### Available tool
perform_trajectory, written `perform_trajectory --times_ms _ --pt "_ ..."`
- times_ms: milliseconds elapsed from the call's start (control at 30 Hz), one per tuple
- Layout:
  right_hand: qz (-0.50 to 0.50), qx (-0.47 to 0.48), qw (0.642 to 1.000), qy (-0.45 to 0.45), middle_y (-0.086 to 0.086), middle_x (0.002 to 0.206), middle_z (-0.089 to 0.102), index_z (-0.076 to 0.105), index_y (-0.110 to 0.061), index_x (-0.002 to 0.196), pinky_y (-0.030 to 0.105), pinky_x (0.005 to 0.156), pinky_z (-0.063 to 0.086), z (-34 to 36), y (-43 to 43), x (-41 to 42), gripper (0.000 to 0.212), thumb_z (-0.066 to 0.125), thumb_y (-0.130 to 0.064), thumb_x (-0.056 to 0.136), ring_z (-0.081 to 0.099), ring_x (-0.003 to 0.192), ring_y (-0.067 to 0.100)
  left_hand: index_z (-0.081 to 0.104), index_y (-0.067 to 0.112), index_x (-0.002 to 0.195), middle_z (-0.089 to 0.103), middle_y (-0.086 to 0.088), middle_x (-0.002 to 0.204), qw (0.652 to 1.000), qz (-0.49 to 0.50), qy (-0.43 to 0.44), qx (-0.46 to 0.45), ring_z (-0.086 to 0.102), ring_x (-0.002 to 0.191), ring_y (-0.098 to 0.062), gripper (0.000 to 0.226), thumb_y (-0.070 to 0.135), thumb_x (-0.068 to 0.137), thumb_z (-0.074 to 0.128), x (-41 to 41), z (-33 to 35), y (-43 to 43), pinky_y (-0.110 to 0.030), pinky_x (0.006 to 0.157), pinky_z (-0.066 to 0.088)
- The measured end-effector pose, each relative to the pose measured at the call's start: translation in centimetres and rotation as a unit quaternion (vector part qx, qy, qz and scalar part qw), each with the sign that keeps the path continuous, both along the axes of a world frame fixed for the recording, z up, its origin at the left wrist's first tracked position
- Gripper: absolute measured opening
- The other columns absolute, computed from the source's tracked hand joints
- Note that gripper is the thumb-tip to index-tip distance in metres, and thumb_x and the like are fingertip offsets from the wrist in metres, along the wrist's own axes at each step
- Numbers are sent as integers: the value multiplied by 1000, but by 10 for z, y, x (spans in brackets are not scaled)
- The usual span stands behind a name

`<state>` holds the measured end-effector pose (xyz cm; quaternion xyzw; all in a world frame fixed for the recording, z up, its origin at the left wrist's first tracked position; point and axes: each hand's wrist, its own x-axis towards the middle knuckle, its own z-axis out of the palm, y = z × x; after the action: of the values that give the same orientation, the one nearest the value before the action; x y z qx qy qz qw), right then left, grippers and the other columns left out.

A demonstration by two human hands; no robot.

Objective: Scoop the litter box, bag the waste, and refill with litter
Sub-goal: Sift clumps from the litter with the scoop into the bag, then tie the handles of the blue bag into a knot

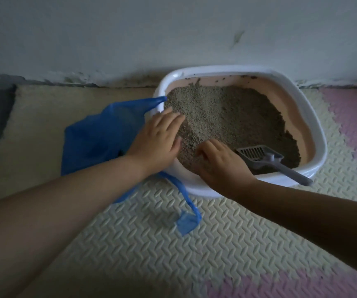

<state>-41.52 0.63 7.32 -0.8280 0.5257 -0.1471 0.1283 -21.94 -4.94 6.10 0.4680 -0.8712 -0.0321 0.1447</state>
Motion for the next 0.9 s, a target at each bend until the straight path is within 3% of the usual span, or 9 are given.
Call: perform_trajectory --times_ms 133,267,400,567,700,900 --pt "55 62 992 91 0 108 54 54 -19 112 25 71 34 15 -15 25 29 58 -39 91 53 93 19 50 -2 130 51 -19 133 997 28 -34 -66 43 127 -37 52 15 81 50 50 15 -31 -46 108 33" --pt "46 126 981 138 -8 110 53 48 -26 115 26 70 39 30 -18 53 43 58 -55 85 53 95 13 37 3 142 42 -15 144 996 70 -42 45 34 135 -34 59 19 88 56 64 25 -61 -43 110 25" --pt "63 151 960 229 -3 110 51 48 -21 113 30 71 41 35 -18 80 52 65 -57 79 53 97 18 48 9 130 56 -10 126 992 71 -54 90 47 117 -29 41 27 94 50 69 31 -62 -40 97 37" --pt "43 141 963 226 -1 111 46 49 -19 111 30 68 39 27 -9 81 52 71 -52 77 49 101 19 64 19 111 59 -3 102 995 68 -25 67 48 100 -24 24 27 91 54 80 34 -50 -36 78 38" --pt "70 102 954 273 3 119 42 47 -17 119 31 69 37 22 -6 85 52 68 -45 81 45 107 21 67 21 112 56 -3 103 994 58 -22 86 46 104 -24 23 28 93 55 87 23 -44 -32 72 30" --pt "52 60 953 292 4 117 43 59 -19 117 31 73 39 15 -2 94 28 53 -29 91 46 107 22 69 14 100 56 -4 95 994 70 30 74 48 98 -25 22 29 93 54 91 27 -36 -33 70 36"
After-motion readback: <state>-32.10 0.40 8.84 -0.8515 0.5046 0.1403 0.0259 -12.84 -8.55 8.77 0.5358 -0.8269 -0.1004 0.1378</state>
